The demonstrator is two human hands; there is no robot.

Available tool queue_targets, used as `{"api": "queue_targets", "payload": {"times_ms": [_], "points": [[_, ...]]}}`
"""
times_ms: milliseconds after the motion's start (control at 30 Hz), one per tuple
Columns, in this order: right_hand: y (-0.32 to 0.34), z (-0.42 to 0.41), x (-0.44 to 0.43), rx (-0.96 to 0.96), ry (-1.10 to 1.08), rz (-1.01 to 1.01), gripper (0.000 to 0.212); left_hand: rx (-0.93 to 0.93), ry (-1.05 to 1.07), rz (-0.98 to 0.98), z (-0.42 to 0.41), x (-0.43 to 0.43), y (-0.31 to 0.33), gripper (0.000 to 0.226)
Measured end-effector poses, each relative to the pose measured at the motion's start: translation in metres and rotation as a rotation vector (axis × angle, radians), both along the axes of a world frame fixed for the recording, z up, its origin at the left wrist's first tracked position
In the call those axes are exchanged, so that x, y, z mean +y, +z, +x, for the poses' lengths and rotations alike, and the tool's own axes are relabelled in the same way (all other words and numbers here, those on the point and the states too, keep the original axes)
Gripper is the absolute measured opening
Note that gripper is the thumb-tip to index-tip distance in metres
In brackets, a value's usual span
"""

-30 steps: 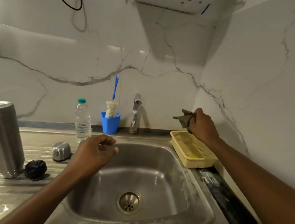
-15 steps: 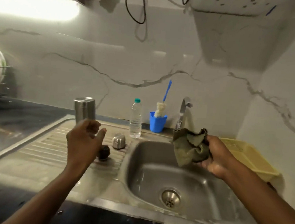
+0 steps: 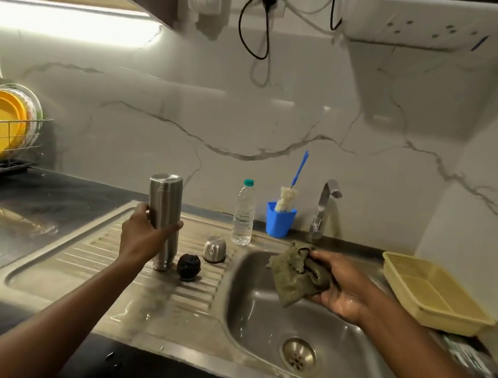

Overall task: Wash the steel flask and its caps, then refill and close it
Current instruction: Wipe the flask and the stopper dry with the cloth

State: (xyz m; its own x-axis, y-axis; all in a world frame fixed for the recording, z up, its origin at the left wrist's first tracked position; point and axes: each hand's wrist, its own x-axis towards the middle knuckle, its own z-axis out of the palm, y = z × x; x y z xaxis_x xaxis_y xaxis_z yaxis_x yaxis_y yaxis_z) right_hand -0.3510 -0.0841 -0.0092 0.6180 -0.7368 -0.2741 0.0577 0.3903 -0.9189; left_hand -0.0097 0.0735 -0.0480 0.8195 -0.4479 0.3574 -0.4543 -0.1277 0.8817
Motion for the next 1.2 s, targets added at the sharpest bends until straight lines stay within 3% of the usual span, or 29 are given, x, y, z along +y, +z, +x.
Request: {"api": "queue_targets", "payload": {"times_ms": [267,567,667,800,900,1000,1067,1200], "points": [[-0.012,-0.023,-0.027,-0.065,-0.126,0.071,0.038,-0.218,0.034,-0.118,-0.012,0.015,0.041,0.068],[-0.006,-0.025,-0.045,-0.261,-0.275,0.035,0.030,-0.241,-0.170,-0.249,-0.088,-0.032,0.083,0.068],[-0.013,-0.016,-0.051,-0.245,-0.315,-0.140,0.030,-0.118,-0.302,-0.292,-0.124,-0.062,0.066,0.049],[-0.029,0.001,-0.039,-0.055,-0.419,-0.502,0.028,0.060,-0.423,-0.321,-0.171,-0.097,0.032,0.040],[-0.050,0.012,-0.019,0.031,-0.295,-0.801,0.035,0.188,-0.476,-0.344,-0.193,-0.117,0.009,0.039],[-0.074,0.013,-0.024,0.058,-0.186,-0.965,0.047,0.321,-0.528,-0.363,-0.201,-0.128,-0.009,0.049],[-0.082,0.012,-0.034,0.086,-0.155,-1.003,0.049,0.465,-0.580,-0.377,-0.202,-0.130,-0.016,0.054],[-0.094,0.014,-0.040,0.138,-0.168,-0.840,0.039,0.593,-0.601,-0.390,-0.200,-0.135,-0.023,0.052]]}}
